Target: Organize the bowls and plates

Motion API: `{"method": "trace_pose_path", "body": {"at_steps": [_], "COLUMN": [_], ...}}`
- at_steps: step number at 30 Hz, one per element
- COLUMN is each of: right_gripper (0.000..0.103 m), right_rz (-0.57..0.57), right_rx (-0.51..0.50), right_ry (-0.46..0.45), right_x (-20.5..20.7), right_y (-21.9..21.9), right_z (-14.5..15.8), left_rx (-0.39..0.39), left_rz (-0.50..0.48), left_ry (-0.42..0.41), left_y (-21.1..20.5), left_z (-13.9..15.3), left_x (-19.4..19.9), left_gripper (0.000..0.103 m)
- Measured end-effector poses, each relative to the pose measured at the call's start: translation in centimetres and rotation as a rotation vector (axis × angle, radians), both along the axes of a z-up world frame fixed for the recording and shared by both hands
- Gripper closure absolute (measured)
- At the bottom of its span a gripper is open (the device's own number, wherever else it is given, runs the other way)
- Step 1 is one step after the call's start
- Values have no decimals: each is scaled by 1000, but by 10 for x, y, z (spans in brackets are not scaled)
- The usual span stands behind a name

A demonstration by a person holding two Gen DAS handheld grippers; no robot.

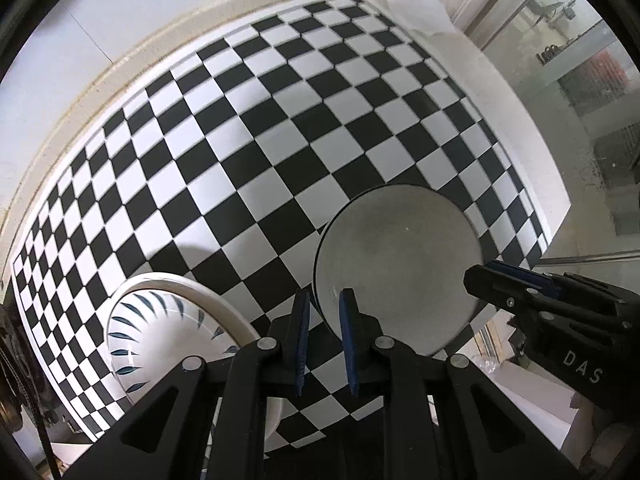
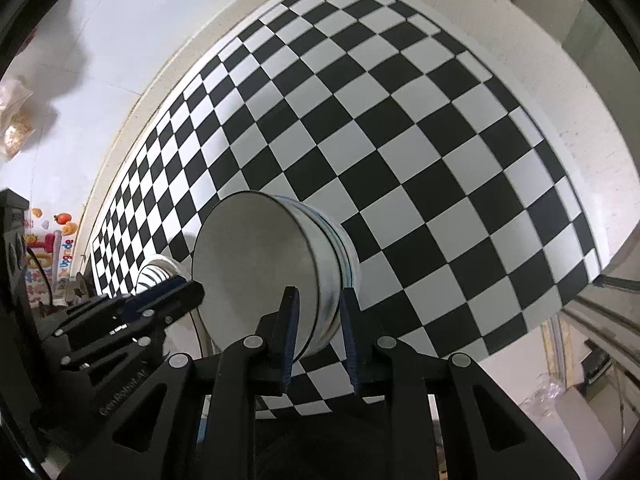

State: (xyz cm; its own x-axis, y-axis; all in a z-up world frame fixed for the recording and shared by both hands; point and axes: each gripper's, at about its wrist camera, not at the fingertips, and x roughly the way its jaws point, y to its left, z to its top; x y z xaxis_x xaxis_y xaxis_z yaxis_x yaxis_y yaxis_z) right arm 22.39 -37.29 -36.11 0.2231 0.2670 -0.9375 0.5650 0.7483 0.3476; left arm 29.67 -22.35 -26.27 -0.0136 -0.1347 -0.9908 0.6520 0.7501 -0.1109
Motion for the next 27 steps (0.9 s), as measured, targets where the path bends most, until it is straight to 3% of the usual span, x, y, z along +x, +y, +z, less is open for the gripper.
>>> {"method": "trace_pose_path", "body": {"at_steps": [4, 6, 12, 14, 16, 19, 27], "right_gripper": [75, 71, 51, 35, 24, 22, 17], "right_rz": [30, 48, 95, 97, 91, 83, 79], "right_rx": [-74, -106, -199, -222, -235, -250, -326], "right_ry": [-29, -45, -100, -122, -148, -167, -219], "right_x": [-10, -18, -39, -46, -54, -64, -84], "right_y": [10, 17, 40, 46, 51, 58, 77], "right_z": [27, 43, 93, 108, 122, 139, 177], "left_rx": [-37, -57, -114, -136, -160, -181, -217], "left_rz": [0, 5, 31, 35, 43, 54, 57], "left_ry": [-54, -79, -182, -196, -211, -259, -327], "left_y": [9, 16, 38, 46, 52, 63, 87], "left_z": [27, 42, 84, 95, 107, 123, 159], "left_x": [-8, -12, -24, -29, -34, -41, -56], "left_gripper": [89, 82, 76, 71, 50, 37, 35]}}
